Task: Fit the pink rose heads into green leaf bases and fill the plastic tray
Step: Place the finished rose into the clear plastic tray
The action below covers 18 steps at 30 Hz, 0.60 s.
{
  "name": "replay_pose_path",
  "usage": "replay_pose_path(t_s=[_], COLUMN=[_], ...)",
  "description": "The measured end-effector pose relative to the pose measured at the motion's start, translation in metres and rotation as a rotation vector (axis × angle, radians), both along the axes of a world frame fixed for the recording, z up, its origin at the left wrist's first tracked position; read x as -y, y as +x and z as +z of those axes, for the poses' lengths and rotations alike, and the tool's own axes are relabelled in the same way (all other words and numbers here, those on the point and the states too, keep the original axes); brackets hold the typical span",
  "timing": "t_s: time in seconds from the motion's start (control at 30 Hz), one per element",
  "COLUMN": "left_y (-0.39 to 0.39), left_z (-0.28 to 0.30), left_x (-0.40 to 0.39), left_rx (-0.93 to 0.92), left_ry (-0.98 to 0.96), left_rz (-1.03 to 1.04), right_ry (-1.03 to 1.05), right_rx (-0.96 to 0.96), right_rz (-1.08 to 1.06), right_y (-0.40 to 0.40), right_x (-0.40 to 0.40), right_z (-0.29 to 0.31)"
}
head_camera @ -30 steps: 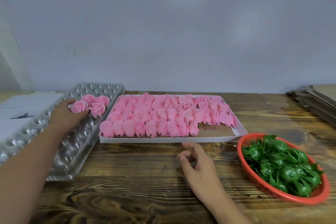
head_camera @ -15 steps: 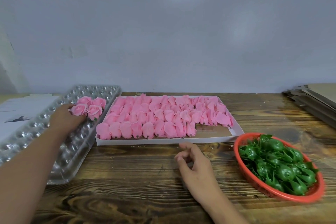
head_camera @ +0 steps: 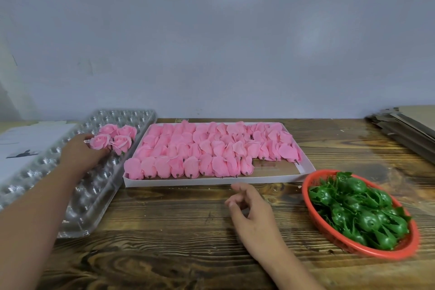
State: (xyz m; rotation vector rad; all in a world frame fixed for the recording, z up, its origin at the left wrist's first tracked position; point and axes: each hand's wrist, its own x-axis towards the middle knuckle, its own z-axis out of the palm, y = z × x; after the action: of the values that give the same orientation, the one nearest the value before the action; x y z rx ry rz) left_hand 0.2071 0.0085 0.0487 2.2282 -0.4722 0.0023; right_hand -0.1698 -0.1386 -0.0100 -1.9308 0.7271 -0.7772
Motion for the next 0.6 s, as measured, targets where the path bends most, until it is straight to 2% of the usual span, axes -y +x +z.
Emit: replay_pose_path(t_s=[0.37, 0.6], left_y=[-0.011, 0.009], left_z=[0.009, 0.001], left_x=[0.002, -0.002], left_rx=[0.001, 0.048], left_ry=[-0.015, 0.068], left_rz=[0.001, 0.043], right_ry=[-0.012, -0.013], right_rx=[0.000, 0.003], right_rz=[0.003, 0.001], right_y=[-0.001, -0.001], right_x=[-0.001, -0.001], right_z=[0.002, 0.003])
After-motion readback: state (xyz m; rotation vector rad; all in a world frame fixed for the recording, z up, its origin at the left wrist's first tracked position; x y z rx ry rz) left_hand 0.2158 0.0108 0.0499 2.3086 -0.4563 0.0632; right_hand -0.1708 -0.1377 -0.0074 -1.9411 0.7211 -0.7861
